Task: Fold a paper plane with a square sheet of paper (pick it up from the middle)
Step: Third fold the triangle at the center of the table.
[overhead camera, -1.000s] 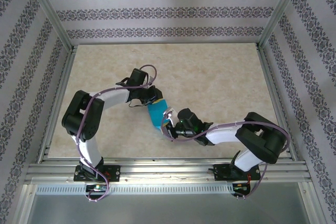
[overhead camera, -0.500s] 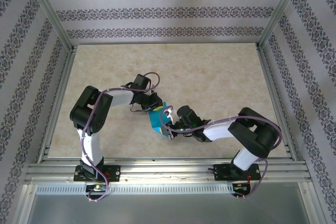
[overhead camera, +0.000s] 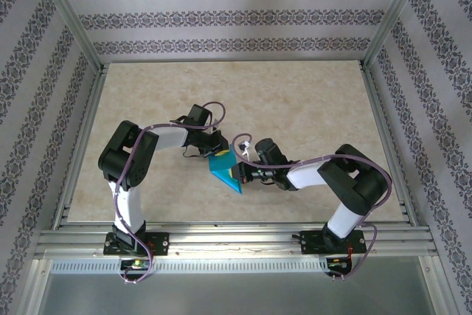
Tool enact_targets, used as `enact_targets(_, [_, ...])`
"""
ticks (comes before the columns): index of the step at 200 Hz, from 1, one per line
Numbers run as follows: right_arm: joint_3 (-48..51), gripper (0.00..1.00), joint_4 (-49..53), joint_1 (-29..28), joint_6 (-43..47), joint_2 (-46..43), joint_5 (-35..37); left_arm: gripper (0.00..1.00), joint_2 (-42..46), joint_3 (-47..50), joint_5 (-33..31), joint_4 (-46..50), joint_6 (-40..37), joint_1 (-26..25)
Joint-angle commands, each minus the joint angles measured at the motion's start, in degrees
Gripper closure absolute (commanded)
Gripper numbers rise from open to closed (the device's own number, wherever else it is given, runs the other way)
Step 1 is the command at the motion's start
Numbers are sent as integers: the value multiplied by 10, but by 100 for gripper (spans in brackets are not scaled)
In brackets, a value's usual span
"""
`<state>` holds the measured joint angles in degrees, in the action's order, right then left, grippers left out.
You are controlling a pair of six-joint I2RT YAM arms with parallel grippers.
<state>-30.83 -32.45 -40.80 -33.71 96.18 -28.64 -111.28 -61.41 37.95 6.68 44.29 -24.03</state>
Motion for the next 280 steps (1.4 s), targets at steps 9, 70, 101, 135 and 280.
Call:
enact_targets(9, [-12,100,2,8,-4,6,-3,84,-12,10,-9,18,-9,-6])
enact_targets(70, [-13,100,2,9,0,20,-1,84,-6,11,-9,18,-5,-7])
enact_targets(101, [-10,100,3,10,2,24,9,83,-4,11,-8,17,-4,-6])
enact_targets(135, [-13,100,5,10,3,20,19,84,-4,11,-8,19,-5,-7])
enact_targets(280, [-27,100,27,11,15,27,23,84,-1,10,-6,18,-4,-7])
